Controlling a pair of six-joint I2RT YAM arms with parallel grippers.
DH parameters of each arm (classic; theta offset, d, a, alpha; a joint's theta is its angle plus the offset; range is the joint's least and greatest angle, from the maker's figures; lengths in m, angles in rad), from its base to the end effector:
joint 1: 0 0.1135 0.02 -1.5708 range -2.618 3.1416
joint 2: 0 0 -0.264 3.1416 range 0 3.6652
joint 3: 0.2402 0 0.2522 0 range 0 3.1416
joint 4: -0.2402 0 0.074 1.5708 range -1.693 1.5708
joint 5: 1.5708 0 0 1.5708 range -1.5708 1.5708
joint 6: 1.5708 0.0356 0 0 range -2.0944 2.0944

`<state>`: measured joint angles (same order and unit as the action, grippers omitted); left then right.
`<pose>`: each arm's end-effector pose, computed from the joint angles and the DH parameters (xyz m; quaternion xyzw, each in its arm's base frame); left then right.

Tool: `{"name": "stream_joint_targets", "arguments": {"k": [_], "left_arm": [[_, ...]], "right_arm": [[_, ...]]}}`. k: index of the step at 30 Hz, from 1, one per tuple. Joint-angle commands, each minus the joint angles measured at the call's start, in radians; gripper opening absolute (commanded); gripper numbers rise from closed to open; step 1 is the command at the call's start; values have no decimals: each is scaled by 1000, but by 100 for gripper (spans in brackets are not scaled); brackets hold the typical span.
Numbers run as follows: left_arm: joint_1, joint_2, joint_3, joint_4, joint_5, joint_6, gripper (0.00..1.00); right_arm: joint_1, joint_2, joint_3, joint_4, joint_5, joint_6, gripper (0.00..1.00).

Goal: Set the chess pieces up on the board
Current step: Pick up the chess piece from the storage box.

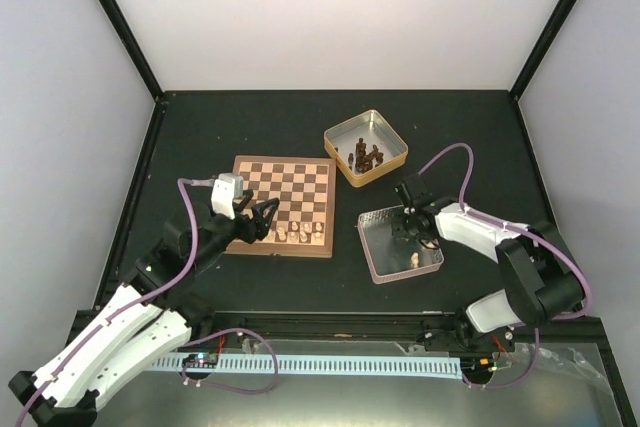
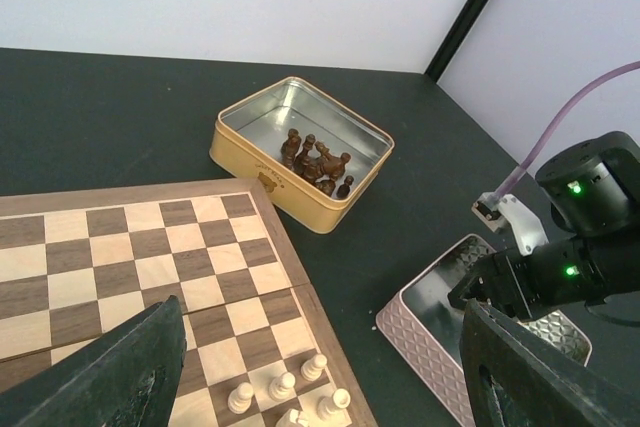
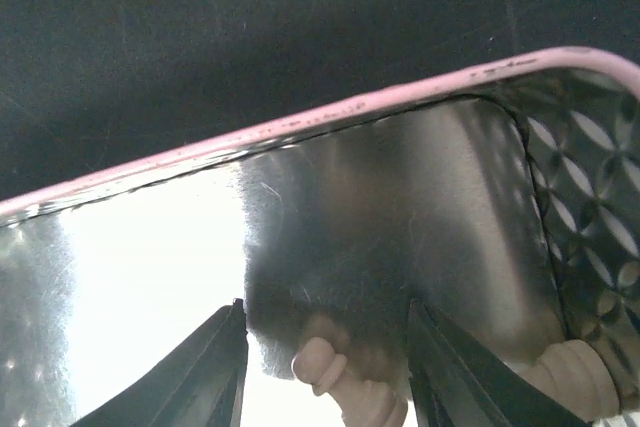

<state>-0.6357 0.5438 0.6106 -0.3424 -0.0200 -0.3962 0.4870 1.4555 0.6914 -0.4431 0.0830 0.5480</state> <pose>0.1130 -0.0825 0.2965 0.0893 0.7925 -0.2907 0.5287 0.2196 0.1130 0.1473 0.0375 0.9820 0.0539 0.1772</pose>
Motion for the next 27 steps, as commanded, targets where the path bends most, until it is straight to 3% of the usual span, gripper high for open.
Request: {"name": "stream_joint_targets", "arguments": {"k": [1, 11, 18, 23, 27], "left_arm": [[6, 1, 3, 22, 11, 7, 77], [5, 23, 4, 39, 16, 10, 77], [5, 36, 9, 44, 20, 8, 77], [6, 39, 8, 45, 20, 3, 77], [6, 42, 8, 44, 24, -1, 77]], "right_arm": [[-7, -1, -6, -55, -27, 10, 44], [4, 8, 3, -143, 11, -8, 35], [18, 26, 23, -165, 32, -23, 23], [40, 39, 38, -181, 50, -24, 21], [57, 52, 48, -209, 53, -28, 26]]}}
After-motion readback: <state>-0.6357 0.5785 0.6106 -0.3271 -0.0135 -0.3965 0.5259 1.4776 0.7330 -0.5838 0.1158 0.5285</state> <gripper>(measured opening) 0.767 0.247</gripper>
